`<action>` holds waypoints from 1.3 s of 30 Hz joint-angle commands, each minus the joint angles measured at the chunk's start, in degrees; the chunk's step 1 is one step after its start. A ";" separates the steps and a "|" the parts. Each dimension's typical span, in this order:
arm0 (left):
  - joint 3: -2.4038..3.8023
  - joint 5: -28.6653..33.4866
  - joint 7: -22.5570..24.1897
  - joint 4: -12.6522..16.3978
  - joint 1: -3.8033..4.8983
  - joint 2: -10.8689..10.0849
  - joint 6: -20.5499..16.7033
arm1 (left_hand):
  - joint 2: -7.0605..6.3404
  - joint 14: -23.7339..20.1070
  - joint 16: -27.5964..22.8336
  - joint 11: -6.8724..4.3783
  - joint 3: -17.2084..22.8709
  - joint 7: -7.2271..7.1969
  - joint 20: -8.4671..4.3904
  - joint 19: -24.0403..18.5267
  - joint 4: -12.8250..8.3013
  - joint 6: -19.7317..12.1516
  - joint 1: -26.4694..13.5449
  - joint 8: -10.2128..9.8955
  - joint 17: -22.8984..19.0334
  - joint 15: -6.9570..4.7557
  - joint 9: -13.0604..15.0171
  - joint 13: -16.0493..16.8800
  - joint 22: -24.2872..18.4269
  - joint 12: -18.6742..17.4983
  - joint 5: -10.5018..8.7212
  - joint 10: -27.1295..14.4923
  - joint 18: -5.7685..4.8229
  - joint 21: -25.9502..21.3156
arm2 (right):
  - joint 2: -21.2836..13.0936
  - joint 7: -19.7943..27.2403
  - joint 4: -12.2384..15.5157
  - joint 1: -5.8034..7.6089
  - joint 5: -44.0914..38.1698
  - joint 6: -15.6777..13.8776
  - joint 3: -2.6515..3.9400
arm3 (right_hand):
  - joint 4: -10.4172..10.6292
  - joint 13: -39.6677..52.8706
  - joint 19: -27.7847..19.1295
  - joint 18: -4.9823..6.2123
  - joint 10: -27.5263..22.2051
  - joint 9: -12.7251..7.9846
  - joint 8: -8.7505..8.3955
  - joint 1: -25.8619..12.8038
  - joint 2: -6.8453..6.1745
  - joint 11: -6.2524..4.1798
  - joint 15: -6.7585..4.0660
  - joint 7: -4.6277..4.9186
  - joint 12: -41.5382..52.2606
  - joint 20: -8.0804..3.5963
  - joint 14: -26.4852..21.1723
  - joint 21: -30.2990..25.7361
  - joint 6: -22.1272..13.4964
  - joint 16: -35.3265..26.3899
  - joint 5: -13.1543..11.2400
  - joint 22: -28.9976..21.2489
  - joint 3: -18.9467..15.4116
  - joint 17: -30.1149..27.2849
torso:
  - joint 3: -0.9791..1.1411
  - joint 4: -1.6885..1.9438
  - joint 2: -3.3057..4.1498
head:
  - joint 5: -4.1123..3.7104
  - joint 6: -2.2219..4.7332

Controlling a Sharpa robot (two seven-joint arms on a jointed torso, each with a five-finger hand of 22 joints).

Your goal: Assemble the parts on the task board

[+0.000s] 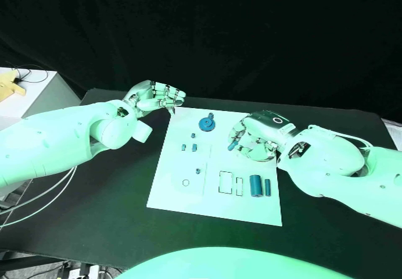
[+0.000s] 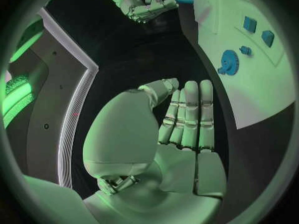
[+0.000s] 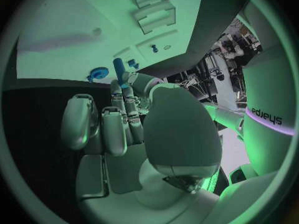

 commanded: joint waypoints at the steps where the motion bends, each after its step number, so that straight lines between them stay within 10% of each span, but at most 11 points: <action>1: 0.04 -0.06 0.28 0.02 0.04 0.20 0.65 | 0.08 -0.07 -0.36 0.00 -0.38 0.00 0.38 -0.13 0.07 -0.42 -0.53 0.10 -0.05 0.12 -0.05 -0.07 -0.06 -0.12 0.28 -0.58 0.92 -0.26 | 1.06 0.47 0.34 0.06 0.92 -1.01 0.05 | -0.13 0.90 0.16 -0.75 2.77 0.10 0.34 0.69 1.15 -2.32 -0.39 0.00 0.16 -0.31 1.96 0.42 0.25 0.33 0.24 2.82 0.31 -0.04 | 0.07 -0.02 0.11 | 0.04 0.02; 17: 0.03 -0.05 0.29 -0.23 0.03 0.99 1.04 | 0.09 -0.13 -0.38 0.03 -0.44 0.02 0.40 -0.15 0.07 -0.45 -0.55 0.13 -0.06 0.16 -0.05 -0.14 -0.11 -0.11 0.28 -0.73 0.91 -0.31 | 12.36 3.13 -2.78 -4.16 0.63 -0.49 -1.13 | -0.48 0.95 0.06 -0.69 2.81 0.34 0.41 0.50 1.21 -2.26 -0.37 0.10 -0.18 -0.34 1.88 0.15 0.01 0.21 0.57 2.76 0.76 -0.30 | 0.03 0.11 0.20 | 1.15 -0.52; 39: 0.03 -0.04 0.23 -0.38 0.03 0.96 1.32 | 0.11 -0.17 -0.37 0.06 -0.56 0.04 0.44 -0.16 0.16 -0.48 -0.67 0.18 -0.07 0.21 -0.04 -0.20 -0.17 -0.04 0.25 -0.80 0.89 -0.37 | 17.29 2.12 -6.82 -8.44 -4.12 -1.15 -2.05 | -0.72 0.98 0.02 -0.68 2.82 0.46 0.44 0.44 1.23 -2.21 -0.35 0.15 -0.35 -0.34 1.84 0.05 -0.13 0.13 0.67 2.76 0.97 -0.46 | 0.09 0.04 0.18 | 1.57 -1.04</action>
